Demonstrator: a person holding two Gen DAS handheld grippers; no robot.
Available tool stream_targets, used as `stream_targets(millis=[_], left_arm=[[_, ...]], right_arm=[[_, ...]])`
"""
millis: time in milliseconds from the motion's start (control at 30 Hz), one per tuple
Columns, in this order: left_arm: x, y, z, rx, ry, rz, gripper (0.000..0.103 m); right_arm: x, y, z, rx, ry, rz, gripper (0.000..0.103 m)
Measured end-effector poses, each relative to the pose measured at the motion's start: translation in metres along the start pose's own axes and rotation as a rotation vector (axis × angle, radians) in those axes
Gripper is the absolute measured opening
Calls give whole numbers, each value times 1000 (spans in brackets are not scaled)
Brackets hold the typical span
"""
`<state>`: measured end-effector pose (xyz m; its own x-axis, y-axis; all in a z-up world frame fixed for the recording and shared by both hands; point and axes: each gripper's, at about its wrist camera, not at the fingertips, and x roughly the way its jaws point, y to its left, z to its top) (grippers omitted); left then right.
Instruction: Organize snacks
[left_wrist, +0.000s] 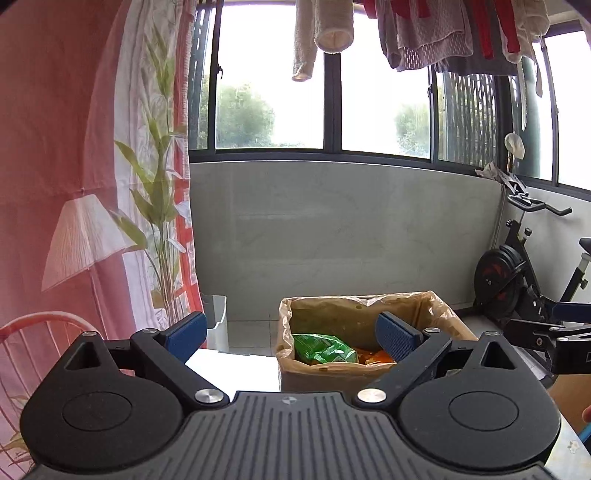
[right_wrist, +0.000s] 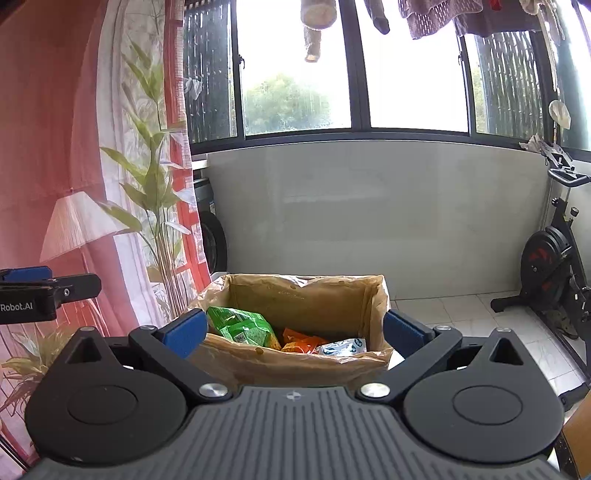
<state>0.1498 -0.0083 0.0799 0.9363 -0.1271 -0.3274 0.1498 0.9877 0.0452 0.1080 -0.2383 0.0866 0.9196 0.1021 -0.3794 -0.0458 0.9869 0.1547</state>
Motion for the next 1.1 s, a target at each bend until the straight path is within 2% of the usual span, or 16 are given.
stream_targets(millis=[433,1100], left_arm=[[-11,-3,2,15,1,15,99],[-18,-1,4,14,4,16,99]], right_arm=[[-18,-2,3,10,-6,-29,103],[-26,4,8,0,-17,-25,103]])
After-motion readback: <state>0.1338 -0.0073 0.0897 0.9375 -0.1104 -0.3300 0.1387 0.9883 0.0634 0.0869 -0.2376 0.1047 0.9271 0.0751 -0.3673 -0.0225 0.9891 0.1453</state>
